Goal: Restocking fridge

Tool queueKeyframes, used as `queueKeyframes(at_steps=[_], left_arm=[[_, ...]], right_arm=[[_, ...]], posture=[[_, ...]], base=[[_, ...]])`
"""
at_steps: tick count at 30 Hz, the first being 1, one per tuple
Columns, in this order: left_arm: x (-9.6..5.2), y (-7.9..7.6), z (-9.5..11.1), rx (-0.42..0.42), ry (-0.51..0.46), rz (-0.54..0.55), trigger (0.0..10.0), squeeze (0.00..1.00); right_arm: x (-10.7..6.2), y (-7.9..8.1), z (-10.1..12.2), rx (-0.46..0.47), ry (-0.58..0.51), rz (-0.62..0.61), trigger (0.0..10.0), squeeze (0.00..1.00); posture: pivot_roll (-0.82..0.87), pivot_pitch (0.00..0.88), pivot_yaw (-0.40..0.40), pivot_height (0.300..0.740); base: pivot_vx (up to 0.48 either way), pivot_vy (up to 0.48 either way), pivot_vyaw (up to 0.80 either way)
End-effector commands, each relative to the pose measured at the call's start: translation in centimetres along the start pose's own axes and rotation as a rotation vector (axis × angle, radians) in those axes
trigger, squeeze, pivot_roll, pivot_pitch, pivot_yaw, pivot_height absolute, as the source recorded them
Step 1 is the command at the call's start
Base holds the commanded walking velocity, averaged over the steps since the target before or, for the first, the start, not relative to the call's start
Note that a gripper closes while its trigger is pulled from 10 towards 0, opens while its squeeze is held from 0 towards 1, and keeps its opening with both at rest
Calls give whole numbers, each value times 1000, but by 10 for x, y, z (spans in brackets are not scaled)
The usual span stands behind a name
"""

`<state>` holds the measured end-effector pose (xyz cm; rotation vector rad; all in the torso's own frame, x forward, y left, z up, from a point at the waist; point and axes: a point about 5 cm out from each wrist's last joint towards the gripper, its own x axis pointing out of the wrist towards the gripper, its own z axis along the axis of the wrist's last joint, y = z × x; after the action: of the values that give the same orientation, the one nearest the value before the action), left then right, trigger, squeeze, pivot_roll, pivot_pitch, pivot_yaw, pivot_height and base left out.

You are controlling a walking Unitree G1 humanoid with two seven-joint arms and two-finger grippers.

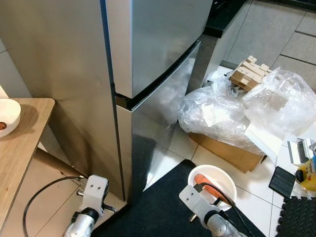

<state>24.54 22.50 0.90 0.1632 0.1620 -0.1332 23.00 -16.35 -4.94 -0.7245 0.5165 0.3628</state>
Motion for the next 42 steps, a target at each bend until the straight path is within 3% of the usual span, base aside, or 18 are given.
queueKeyframes(at_steps=[1,3,6,10,15,21,22,23,24,25,28,30,33,42], left_arm=[[12,5,23,-44,-87,-70,0,0],[14,-3,25,-55,-95,-127,0,0],[23,-19,32,11,-99,-236,0,0],[29,-20,40,15,-120,-250,0,0],[31,-22,45,10,-106,-361,0,0],[34,-12,50,57,-97,-346,0,0],[35,-10,52,76,-93,-343,627,0],[37,-8,53,103,-86,-324,4039,0],[37,-8,53,103,-86,-324,4039,0],[40,-5,54,119,-81,-296,10000,0],[42,-1,57,121,-87,-258,10000,0],[47,7,64,86,-116,-170,10000,0],[49,8,68,51,-132,-152,10000,0],[61,-10,74,-70,-151,-176,10000,0]], right_arm=[[-2,-1,-5,-4,13,1,10000,0],[-2,-1,-4,-4,13,2,10000,0],[-1,-1,-4,-2,11,-3,10000,0],[-1,-2,-4,-2,11,-5,10000,0],[-2,-3,-5,-7,13,-5,10000,0],[-2,-3,-6,-12,13,-2,10000,0],[-2,-3,-6,-13,12,0,10000,0],[-2,-3,-6,-15,10,1,10000,0],[-2,-3,-6,-15,10,1,10000,0],[-2,-3,-5,-17,8,2,10000,0],[-2,-3,-5,-18,6,3,10000,0],[-2,-4,-4,-20,3,5,10000,0],[-2,-4,-4,-23,1,7,10000,0],[0,-7,-1,-30,-8,9,10000,0]], posture=[[-65,95,-75,740],[-65,95,-75,740],[-73,89,-71,740],[-75,85,-72,740],[-76,82,-76,740],[-75,82,-80,740],[-75,84,-82,740],[-75,84,-82,740],[-75,84,-82,740],[-74,85,-83,740],[-75,88,-84,740],[-73,90,-93,740],[-72,91,-94,740],[-73,107,-98,740]], base=[[0,0,0],[0,0,0],[0,0,0],[0,0,0],[0,0,0],[0,0,0],[0,0,0],[0,0,0],[0,0,0],[0,0,0],[0,0,0],[0,0,0],[0,0,0],[0,0,0]])
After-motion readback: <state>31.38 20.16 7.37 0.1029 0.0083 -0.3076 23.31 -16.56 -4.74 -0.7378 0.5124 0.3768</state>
